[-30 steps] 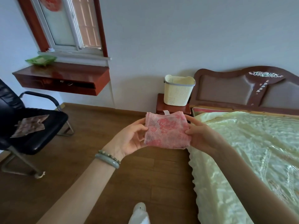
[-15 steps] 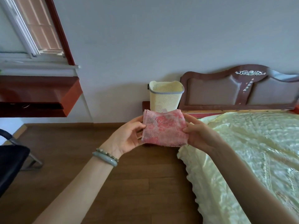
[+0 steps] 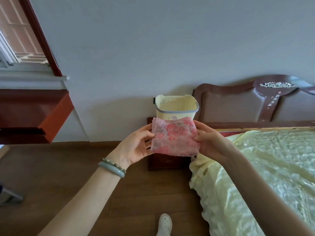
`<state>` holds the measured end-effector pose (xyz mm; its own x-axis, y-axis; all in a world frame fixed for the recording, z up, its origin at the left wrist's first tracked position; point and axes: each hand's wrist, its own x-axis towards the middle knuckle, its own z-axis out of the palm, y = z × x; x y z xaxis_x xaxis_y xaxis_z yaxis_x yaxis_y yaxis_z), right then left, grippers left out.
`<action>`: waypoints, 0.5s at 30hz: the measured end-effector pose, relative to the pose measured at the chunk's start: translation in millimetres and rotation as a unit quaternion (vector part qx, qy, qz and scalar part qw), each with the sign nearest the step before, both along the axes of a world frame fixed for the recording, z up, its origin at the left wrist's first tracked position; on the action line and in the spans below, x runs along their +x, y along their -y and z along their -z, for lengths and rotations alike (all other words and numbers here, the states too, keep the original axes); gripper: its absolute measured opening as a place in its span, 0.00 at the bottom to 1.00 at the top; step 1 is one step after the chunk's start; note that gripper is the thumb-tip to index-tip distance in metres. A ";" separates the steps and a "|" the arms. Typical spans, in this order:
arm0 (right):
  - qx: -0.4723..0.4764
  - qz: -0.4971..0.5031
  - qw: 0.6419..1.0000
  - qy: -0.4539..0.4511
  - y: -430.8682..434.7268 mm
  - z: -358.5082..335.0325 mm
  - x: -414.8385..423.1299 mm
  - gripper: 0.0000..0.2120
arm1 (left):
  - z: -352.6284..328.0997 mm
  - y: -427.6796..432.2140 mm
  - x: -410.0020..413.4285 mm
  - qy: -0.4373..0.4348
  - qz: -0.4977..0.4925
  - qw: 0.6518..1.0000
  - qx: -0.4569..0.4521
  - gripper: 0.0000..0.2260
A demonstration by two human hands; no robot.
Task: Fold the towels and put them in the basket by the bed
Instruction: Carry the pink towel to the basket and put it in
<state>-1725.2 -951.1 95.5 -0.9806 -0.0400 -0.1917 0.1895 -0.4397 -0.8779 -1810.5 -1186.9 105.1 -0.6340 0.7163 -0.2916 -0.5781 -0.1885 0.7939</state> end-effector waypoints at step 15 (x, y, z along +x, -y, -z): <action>0.006 0.032 0.998 0.062 -138.5 14.5 -206.4 0.36 | 17.4 -137.6 -203.2 0.041 -0.014 0.999 0.003 0.16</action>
<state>-1931.6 -812.6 81.0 -0.9497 0.0258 -0.3122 0.2690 -0.4435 -0.8549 -2013.7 -1049.3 87.7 -0.6281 0.7006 -0.3387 -0.6349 -0.2097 0.7436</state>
